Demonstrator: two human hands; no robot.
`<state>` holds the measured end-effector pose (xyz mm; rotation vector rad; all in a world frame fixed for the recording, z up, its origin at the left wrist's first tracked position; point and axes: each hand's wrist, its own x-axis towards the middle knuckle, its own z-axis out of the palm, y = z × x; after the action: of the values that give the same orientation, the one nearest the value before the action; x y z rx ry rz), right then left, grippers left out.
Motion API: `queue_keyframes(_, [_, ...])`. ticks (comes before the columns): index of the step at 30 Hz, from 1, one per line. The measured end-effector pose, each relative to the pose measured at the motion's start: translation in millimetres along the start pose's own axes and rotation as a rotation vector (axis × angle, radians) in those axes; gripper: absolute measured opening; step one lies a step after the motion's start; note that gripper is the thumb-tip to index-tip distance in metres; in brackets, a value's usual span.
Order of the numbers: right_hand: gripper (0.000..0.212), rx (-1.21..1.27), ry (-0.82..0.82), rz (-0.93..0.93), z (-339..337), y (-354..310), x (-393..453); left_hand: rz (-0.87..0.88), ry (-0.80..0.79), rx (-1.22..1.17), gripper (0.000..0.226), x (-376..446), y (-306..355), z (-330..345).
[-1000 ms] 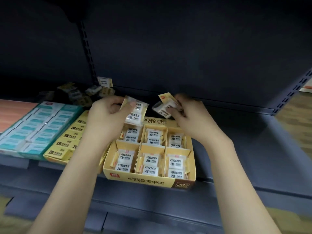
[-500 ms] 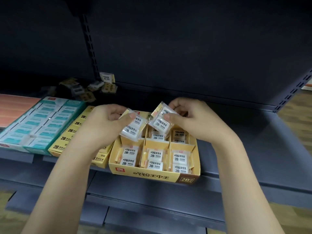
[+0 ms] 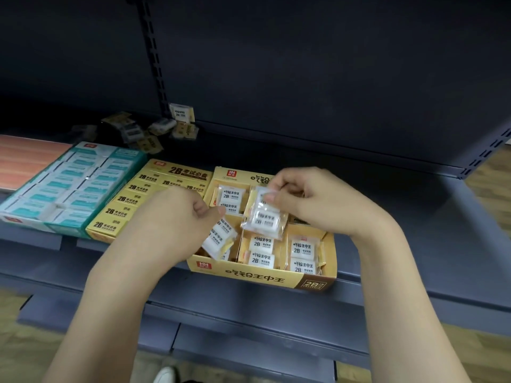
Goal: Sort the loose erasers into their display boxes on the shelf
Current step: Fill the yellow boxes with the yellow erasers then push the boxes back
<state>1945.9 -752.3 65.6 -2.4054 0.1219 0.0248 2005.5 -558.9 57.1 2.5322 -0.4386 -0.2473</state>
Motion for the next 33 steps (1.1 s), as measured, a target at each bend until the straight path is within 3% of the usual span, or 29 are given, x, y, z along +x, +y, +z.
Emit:
queue_keyframes(10, [0.017,-0.038,-0.146,0.108,-5.4,-13.2,-15.0,0.008,0.278,0.136,0.038,-15.3,2.2,20.1])
queue_keyframes(18, [0.021,-0.246,-0.109,0.092,13.6,-21.6,-14.3,-0.013,0.256,0.108,0.011,-14.4,-0.2,19.3])
queue_keyframes(26, [0.027,-0.280,-0.110,0.103,14.2,-19.6,-8.8,0.028,0.272,0.076,0.009,-5.2,-8.9,15.6])
queue_keyframes(29, [0.019,-0.265,-0.050,0.056,12.3,-22.6,-9.3,0.123,0.285,0.040,0.006,3.9,-9.9,10.5])
queue_keyframes(33, [0.010,-0.268,0.161,-0.115,8.3,-37.9,-2.3,0.256,0.347,0.039,0.013,30.3,-17.2,-8.3])
